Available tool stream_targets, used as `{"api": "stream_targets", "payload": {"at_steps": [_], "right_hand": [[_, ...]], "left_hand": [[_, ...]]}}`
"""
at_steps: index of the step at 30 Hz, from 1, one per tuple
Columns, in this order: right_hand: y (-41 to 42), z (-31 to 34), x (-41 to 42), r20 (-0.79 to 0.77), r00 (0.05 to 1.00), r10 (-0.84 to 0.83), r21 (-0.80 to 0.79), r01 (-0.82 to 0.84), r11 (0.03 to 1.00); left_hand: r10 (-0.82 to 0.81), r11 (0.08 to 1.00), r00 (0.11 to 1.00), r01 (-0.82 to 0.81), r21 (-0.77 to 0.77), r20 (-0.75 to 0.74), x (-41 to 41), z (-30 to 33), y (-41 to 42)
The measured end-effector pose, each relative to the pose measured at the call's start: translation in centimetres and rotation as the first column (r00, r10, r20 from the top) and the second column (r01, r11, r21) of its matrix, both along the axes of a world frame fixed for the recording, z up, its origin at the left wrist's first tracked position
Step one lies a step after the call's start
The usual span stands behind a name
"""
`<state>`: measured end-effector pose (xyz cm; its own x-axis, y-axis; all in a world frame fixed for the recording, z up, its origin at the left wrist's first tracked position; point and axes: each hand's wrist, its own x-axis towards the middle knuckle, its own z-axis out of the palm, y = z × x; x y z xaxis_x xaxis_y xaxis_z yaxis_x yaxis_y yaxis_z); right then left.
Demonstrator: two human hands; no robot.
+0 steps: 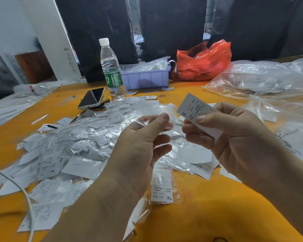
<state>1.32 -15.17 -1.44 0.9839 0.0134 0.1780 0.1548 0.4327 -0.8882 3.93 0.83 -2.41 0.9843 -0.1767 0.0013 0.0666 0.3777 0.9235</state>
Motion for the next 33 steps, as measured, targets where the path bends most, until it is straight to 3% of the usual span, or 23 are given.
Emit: {"api": "stream_targets", "payload": {"at_steps": [13,22,33], "right_hand": [[-0.1,-0.7,0.3,-0.038,0.999,0.031,-0.168,-0.037,0.985],[-0.1,-0.3,0.1,0.038,0.999,0.006,-0.094,-0.002,0.996],[0.1,-0.7,0.0,0.068,0.997,0.025,-0.268,-0.006,0.963]], "left_hand": [[-0.022,0.999,1.0,0.022,0.039,0.016,-0.2,0.1,-0.1],[0.025,0.998,1.0,-0.026,0.056,0.013,-0.2,0.1,0.0],[-0.011,0.995,0.998,0.004,0.104,0.066,-0.5,0.1,-0.2]]}}
